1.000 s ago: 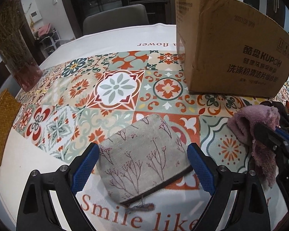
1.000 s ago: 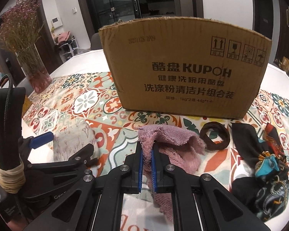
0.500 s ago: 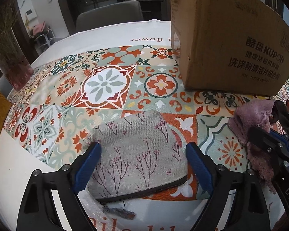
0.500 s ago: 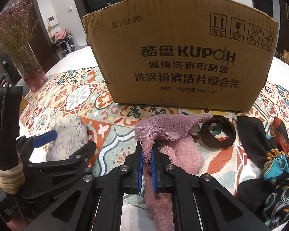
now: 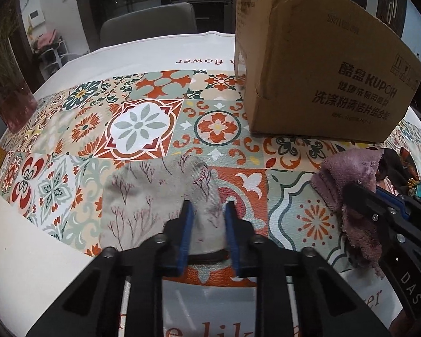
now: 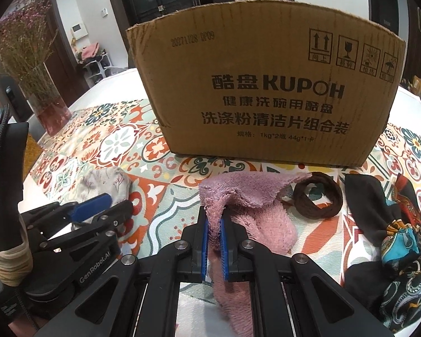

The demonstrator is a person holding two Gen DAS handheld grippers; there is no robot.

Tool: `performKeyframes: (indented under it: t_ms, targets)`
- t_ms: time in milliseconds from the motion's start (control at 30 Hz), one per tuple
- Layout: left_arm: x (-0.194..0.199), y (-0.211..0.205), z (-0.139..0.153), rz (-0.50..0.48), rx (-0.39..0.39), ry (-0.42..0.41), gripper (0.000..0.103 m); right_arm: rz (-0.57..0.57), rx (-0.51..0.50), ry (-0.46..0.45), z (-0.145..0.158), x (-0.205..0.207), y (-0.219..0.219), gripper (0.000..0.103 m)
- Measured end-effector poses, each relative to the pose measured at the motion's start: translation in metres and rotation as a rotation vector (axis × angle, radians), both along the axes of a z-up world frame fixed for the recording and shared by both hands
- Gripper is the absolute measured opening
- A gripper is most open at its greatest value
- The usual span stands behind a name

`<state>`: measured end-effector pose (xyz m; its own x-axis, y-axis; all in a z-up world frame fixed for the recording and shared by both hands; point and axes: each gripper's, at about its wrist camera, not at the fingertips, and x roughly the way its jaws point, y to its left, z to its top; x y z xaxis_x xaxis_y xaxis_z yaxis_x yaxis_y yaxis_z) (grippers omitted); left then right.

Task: Organize soft objects
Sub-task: 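Grasp the grey floral pouch with the left gripper while the right gripper grasps the pink fuzzy towel, then carry the pouch and pink towel over the box and open both grippers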

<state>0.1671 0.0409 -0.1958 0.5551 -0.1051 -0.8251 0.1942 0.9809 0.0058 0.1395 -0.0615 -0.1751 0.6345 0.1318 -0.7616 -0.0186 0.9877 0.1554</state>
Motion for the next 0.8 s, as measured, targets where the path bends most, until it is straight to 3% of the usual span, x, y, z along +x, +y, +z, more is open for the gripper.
performKeyframes:
  t_ms: [367, 800]
  targets:
    - [-0.013, 0.004, 0.024, -0.012, -0.032, -0.029, 0.011, 0.002, -0.012, -0.048, 0.025, -0.013, 0.002, 0.009]
    - [-0.038, 0.003, 0.089, -0.016, -0.063, -0.145, 0.01, -0.008, -0.034, -0.167, 0.088, -0.041, -0.002, 0.009]
